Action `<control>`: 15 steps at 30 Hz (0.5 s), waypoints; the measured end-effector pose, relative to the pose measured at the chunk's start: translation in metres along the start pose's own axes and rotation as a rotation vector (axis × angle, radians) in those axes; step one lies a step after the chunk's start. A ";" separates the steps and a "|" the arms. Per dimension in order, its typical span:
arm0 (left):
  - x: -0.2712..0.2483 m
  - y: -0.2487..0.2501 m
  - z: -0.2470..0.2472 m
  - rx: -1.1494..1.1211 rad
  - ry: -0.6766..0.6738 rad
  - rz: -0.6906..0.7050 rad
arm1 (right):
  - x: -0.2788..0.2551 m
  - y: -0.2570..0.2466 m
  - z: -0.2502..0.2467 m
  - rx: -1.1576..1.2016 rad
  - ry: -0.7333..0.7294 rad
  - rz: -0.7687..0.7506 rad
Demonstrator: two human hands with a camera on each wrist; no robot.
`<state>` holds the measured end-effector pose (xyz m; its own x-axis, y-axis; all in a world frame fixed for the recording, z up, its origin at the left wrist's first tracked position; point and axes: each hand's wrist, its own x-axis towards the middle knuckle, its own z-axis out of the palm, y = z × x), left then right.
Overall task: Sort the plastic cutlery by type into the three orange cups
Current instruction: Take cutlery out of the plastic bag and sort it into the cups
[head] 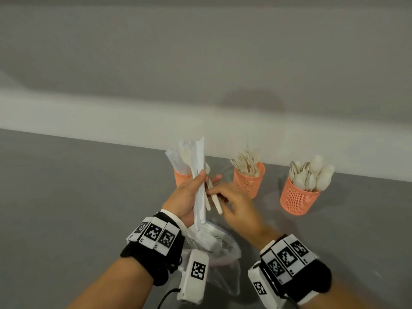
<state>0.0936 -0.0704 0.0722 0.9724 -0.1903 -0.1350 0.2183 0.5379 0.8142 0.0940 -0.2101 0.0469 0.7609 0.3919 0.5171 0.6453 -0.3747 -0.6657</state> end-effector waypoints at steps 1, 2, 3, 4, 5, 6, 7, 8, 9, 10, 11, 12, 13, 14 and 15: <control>0.001 -0.001 -0.001 0.009 0.012 0.003 | -0.001 0.003 0.001 -0.010 -0.025 -0.019; 0.003 -0.003 -0.003 0.055 0.041 0.018 | 0.001 0.004 0.000 0.006 -0.043 -0.016; 0.005 -0.005 -0.004 0.123 0.075 0.039 | 0.003 0.004 -0.003 0.046 -0.048 0.019; 0.008 -0.008 -0.006 0.199 0.117 0.070 | 0.006 0.003 -0.006 0.107 -0.040 0.064; 0.009 -0.011 -0.007 0.246 0.157 0.096 | 0.010 0.002 -0.008 0.165 -0.013 0.110; 0.010 -0.013 -0.008 0.306 0.190 0.131 | 0.015 0.001 -0.010 0.213 0.029 0.151; 0.010 -0.015 -0.008 0.386 0.210 0.171 | 0.019 -0.001 -0.010 0.236 0.063 0.194; 0.009 -0.016 -0.008 0.478 0.219 0.213 | 0.024 -0.005 -0.008 0.233 0.064 0.245; 0.008 -0.017 -0.007 0.560 0.212 0.256 | 0.028 -0.008 -0.005 0.219 0.036 0.304; 0.007 -0.018 -0.006 0.619 0.202 0.285 | 0.030 -0.009 0.000 0.214 -0.004 0.358; 0.006 -0.020 -0.005 0.659 0.194 0.302 | 0.033 -0.010 0.006 0.230 -0.038 0.408; 0.005 -0.020 -0.005 0.694 0.179 0.320 | 0.036 -0.012 0.012 0.260 -0.047 0.454; 0.005 -0.020 -0.007 0.734 0.161 0.337 | 0.038 -0.012 0.017 0.297 -0.031 0.488; 0.006 -0.018 -0.009 0.774 0.140 0.353 | 0.041 -0.012 0.021 0.330 0.001 0.524; 0.007 -0.015 -0.012 0.798 0.114 0.360 | 0.044 -0.012 0.024 0.352 0.031 0.562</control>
<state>0.0978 -0.0704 0.0521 0.9827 -0.0138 0.1846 -0.1837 -0.1930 0.9638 0.1182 -0.1680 0.0650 0.9803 0.1906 0.0514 0.0931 -0.2165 -0.9718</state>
